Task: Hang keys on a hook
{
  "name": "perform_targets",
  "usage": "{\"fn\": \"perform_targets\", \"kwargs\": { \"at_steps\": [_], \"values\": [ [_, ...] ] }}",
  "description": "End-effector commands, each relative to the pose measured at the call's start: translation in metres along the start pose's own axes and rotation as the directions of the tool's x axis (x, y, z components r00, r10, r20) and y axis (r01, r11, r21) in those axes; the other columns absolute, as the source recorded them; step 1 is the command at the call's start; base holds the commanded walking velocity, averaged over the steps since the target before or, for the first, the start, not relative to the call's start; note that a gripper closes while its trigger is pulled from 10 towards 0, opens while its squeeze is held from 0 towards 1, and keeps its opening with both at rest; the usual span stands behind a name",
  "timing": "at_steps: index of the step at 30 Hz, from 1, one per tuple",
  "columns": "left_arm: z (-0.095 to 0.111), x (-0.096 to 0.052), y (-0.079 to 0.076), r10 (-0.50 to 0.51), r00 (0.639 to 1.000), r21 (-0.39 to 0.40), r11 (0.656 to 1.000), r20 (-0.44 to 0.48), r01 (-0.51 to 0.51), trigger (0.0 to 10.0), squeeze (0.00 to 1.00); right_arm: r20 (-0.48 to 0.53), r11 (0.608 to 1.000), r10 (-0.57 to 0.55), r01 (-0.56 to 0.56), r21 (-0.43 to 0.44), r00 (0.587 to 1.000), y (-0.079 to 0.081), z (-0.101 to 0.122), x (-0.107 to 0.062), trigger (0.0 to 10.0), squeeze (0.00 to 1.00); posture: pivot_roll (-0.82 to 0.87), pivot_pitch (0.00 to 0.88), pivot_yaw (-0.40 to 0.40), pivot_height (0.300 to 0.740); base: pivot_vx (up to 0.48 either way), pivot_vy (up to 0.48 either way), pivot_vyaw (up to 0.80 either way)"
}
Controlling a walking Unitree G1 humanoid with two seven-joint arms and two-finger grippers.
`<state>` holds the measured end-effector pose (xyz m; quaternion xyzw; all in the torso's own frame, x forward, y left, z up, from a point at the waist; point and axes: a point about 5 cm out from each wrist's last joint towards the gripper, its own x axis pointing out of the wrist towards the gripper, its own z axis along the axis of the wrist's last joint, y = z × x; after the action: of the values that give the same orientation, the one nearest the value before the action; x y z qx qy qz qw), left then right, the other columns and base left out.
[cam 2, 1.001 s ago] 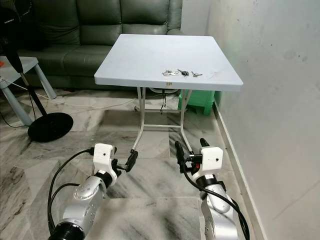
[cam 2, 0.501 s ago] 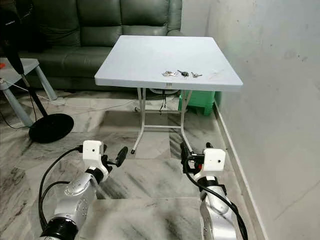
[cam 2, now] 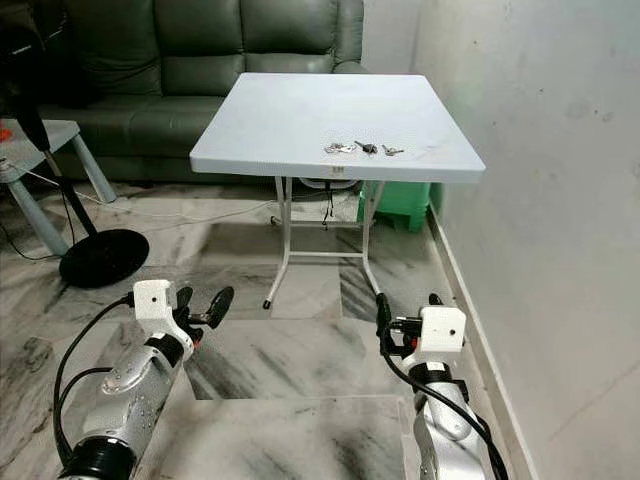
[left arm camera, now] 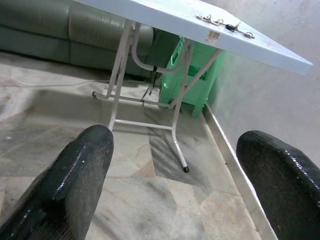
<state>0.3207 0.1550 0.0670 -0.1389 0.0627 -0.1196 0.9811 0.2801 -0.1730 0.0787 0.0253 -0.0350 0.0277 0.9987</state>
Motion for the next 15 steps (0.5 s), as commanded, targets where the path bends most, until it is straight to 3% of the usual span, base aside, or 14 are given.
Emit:
{"fn": "perform_targets", "kwargs": {
  "at_steps": [1,15],
  "values": [
    [0.005,0.004,-0.003,-0.010,1.000,0.006,1.000,0.007,0.010,10.0,0.00,0.040,1.000,0.010,-0.010,-0.006,0.999,0.001,0.009,0.003,10.0,0.00,-0.05,0.000,0.023,0.740,0.000,0.000,0.00],
    [0.000,0.002,-0.006,0.009,1.000,0.023,1.000,0.004,-0.009,10.0,0.00,0.036,0.999,0.047,-0.047,-0.010,0.998,0.012,0.005,0.000,10.0,0.00,-0.04,0.000,0.016,0.740,0.000,0.000,0.00]
  ]
}}
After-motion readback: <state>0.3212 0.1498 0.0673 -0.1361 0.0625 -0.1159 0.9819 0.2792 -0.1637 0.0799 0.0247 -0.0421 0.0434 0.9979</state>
